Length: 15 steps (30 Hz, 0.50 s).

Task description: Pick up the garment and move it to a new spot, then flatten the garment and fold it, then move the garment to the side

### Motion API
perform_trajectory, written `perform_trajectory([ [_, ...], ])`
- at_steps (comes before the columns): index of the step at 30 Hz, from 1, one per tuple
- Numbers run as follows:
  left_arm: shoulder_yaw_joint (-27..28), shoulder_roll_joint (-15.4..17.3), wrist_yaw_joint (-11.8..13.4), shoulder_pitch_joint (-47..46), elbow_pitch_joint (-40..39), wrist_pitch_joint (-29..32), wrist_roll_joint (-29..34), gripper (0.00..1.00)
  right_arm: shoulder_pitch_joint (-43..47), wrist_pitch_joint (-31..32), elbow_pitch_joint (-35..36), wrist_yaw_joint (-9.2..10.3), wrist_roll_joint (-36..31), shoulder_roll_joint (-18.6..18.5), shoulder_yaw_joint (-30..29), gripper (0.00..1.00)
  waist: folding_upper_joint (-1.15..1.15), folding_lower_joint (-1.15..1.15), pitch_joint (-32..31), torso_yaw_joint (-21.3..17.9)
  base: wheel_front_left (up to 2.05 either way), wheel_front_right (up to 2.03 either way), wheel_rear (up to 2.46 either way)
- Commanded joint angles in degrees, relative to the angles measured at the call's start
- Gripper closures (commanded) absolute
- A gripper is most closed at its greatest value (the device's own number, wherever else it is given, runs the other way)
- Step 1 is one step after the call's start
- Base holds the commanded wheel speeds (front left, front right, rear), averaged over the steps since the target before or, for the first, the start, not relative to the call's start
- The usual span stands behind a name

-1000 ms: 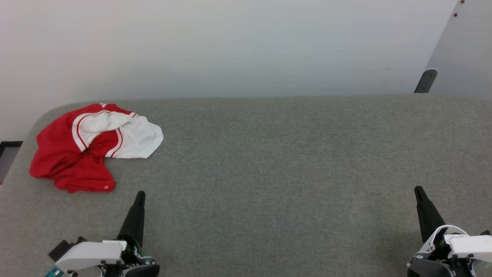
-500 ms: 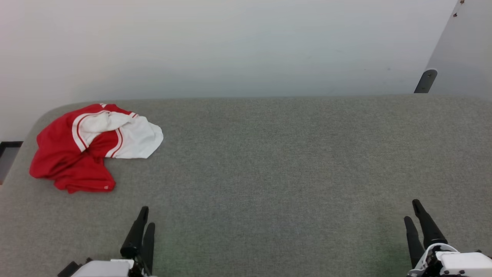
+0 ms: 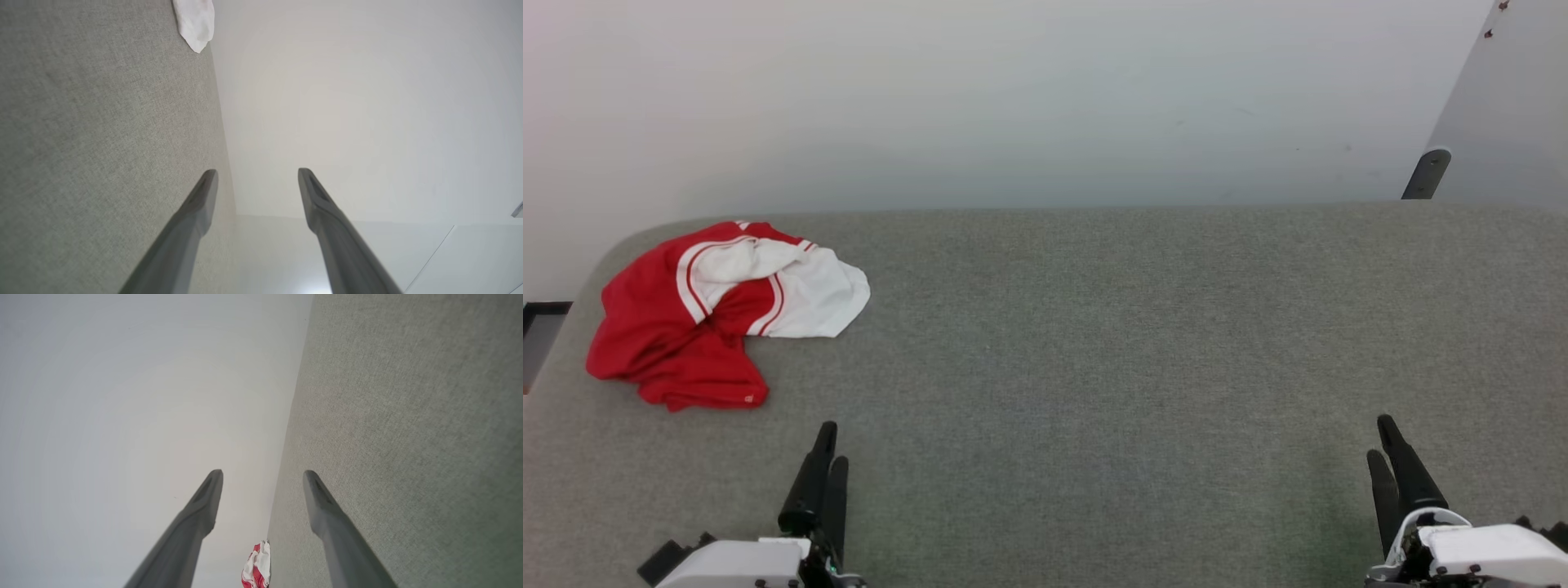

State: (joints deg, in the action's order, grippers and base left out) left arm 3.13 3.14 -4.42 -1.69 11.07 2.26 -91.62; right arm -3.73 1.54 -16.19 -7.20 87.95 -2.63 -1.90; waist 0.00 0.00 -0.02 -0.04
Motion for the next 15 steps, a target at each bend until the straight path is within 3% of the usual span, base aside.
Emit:
perform_trajectory([
  [1,-0.5,0.8,0.5,-0.3,-1.6,-0.7,1.3,0.00,-1.8,-0.6,1.0,-0.14,-1.9,-0.3,0.4,0.00,0.00,0.00,0.0,0.0,0.00,0.00,0.00],
  [15,-3.9,4.0,3.9,0.3,-3.8,-4.3,14.2,0.00,-2.3,-3.6,1.9,-0.18,-15.9,-0.2,0.9,0.00,0.00,0.00,-0.3,0.0,0.00,0.00,0.00],
])
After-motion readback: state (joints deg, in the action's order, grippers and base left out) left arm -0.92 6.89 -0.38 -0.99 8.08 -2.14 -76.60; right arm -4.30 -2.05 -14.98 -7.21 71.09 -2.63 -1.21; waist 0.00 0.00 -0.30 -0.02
